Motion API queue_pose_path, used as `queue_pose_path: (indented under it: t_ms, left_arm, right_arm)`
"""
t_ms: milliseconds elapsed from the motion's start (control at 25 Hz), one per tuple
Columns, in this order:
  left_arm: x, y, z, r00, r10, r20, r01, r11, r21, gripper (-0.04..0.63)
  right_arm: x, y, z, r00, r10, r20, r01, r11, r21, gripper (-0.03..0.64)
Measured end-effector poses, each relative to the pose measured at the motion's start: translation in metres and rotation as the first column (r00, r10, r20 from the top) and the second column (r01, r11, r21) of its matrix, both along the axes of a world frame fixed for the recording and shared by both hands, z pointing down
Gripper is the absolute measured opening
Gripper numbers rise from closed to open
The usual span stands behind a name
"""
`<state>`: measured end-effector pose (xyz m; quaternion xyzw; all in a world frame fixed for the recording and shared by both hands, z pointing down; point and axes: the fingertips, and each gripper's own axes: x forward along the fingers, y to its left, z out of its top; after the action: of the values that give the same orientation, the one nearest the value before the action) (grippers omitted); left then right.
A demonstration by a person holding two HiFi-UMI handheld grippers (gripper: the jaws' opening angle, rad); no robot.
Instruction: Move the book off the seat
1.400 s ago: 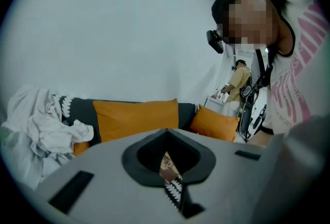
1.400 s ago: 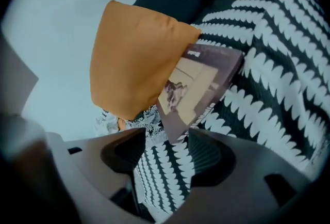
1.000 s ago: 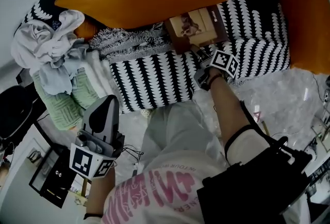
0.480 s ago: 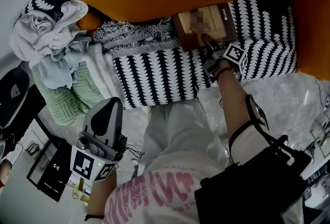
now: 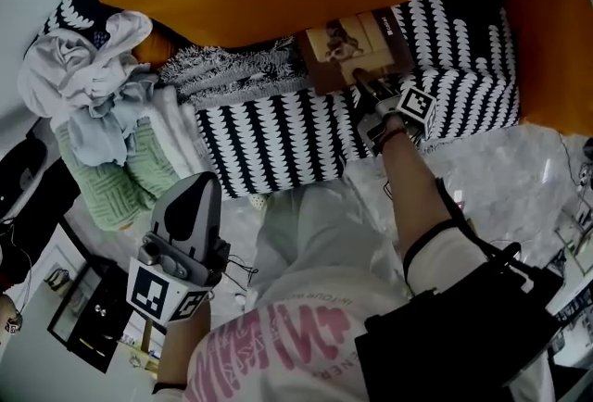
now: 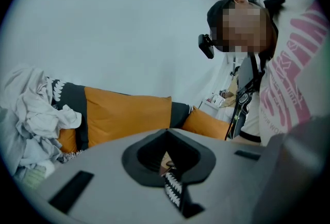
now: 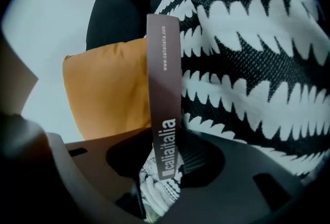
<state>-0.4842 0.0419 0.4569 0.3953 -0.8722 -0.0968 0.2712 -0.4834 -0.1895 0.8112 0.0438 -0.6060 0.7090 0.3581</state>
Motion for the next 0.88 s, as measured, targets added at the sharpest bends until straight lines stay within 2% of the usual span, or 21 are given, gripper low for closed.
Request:
queue_pose_path:
  t_ms: [160, 400, 520, 680, 880]
  left_arm:
    - [-0.004, -0.014, -0.013, 0.999, 0.031, 0.044, -0.033, 0.999, 0.037, 0.008]
    - [-0.006, -0.031, -0.037, 0.989, 0.086, 0.122, -0.090, 0.996, 0.021, 0.008]
    - [-0.004, -0.045, -0.048, 0.973, 0.144, 0.181, -0.145, 0.989, -0.008, 0.008]
    - [-0.002, -0.066, -0.070, 0.949, 0.196, 0.246, -0.203, 0.979, 0.005, 0.008]
    - [0.004, -0.089, -0.095, 0.930, 0.223, 0.293, -0.242, 0.970, 0.029, 0.008]
  right_arm:
    - [-0.001, -0.004, -0.014, 1.000, -0.013, -0.012, 0.013, 1.000, -0.001, 0.163]
    - [0.028, -0.020, -0.027, 0.998, -0.009, -0.057, 0.009, 1.000, 0.005, 0.160]
    - [0.044, -0.038, -0.036, 0.997, 0.025, -0.070, -0.023, 1.000, 0.019, 0.160]
    - [0.056, -0.065, -0.062, 0.998, 0.044, -0.036, -0.041, 0.997, 0.064, 0.160]
    - [0.055, -0.091, -0.115, 0.996, 0.026, 0.082, -0.034, 0.994, 0.101, 0.158]
